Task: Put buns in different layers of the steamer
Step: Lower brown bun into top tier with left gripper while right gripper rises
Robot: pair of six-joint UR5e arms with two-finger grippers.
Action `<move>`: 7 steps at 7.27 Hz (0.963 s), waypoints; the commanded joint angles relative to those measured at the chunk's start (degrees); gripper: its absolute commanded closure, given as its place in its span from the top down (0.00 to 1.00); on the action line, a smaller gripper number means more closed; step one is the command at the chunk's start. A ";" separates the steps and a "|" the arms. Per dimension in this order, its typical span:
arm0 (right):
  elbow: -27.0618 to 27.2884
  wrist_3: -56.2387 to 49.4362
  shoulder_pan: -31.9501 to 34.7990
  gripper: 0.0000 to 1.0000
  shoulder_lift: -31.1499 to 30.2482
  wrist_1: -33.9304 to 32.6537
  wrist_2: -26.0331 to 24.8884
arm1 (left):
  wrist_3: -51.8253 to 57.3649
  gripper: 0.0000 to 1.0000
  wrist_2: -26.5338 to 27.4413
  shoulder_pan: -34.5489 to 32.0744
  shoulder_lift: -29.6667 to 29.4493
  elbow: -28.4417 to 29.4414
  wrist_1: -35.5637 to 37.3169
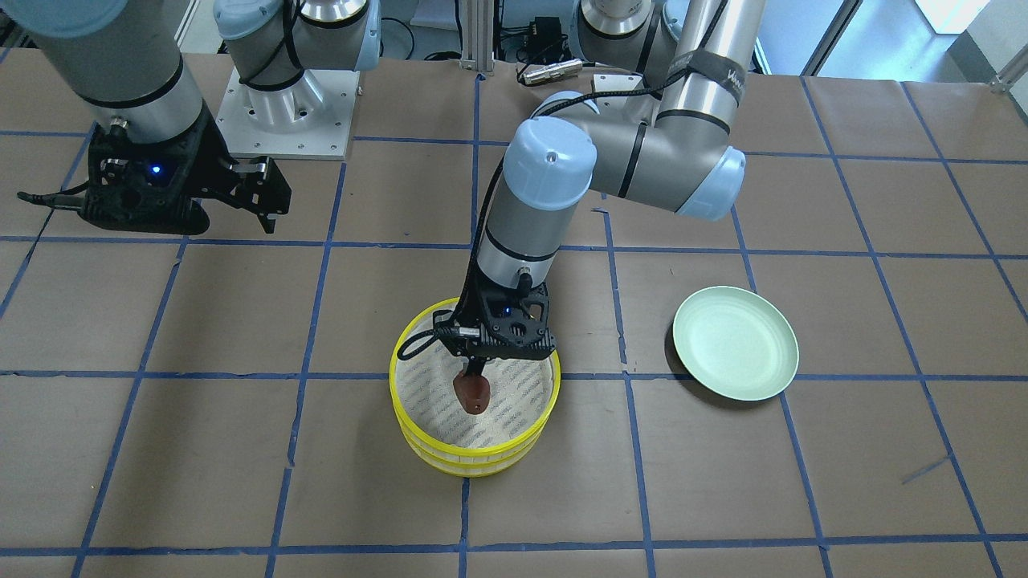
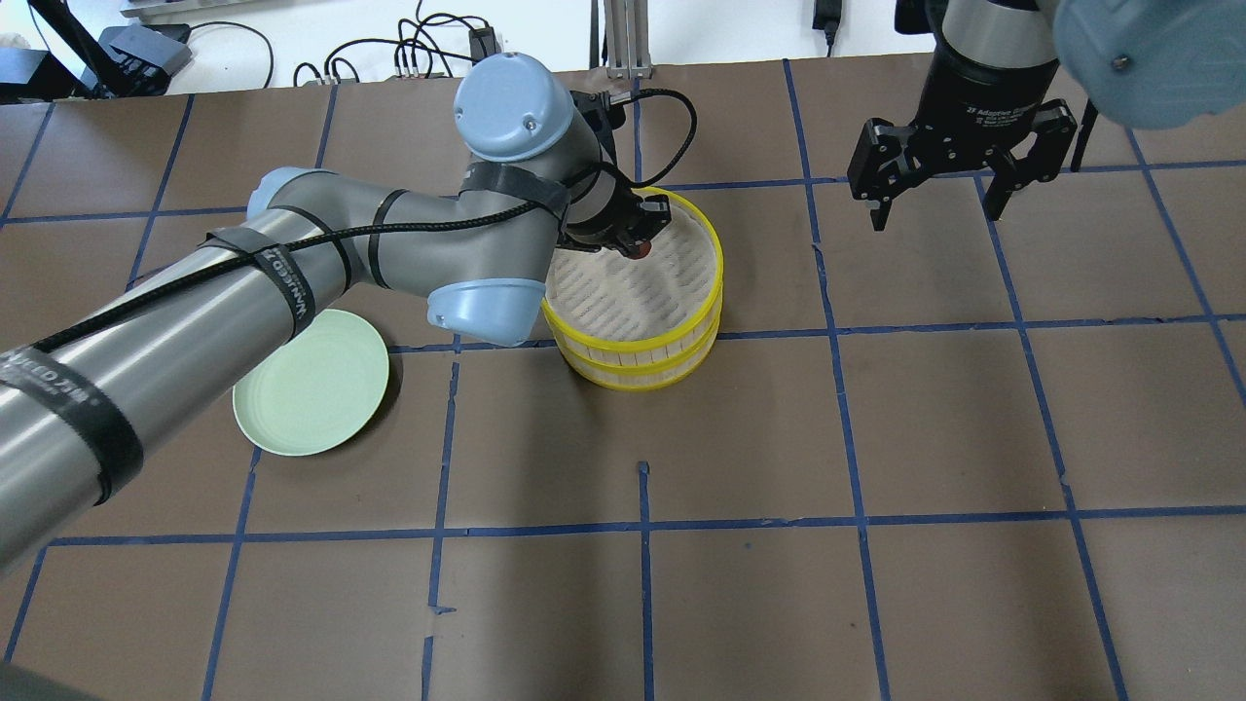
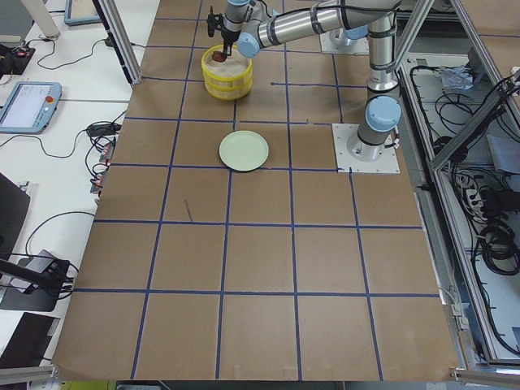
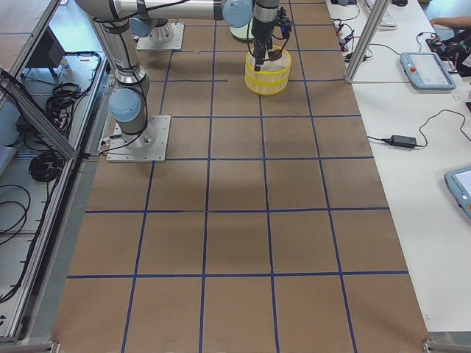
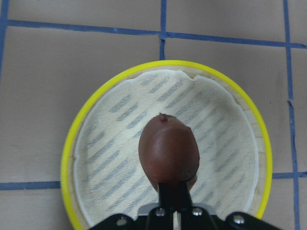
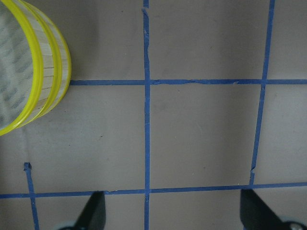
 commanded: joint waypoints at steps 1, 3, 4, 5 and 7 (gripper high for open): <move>0.02 -0.01 0.89 1.00 -0.67 0.36 0.09 | -1.24 1.00 -0.32 -0.09 -0.14 0.02 0.24; -0.50 -0.01 0.98 1.00 -1.02 0.36 1.66 | -0.20 1.00 0.03 -0.09 0.74 0.20 -0.37; -1.11 0.34 1.15 1.00 -1.54 0.28 5.24 | 3.64 1.00 0.29 0.52 3.45 0.29 -3.95; -1.30 0.25 1.07 1.00 -1.81 0.27 5.54 | 11.25 1.00 0.38 3.22 7.74 0.38 -10.94; -1.12 0.25 0.98 1.00 -1.81 -0.07 6.52 | 23.82 1.00 0.38 11.65 15.83 -0.15 -25.27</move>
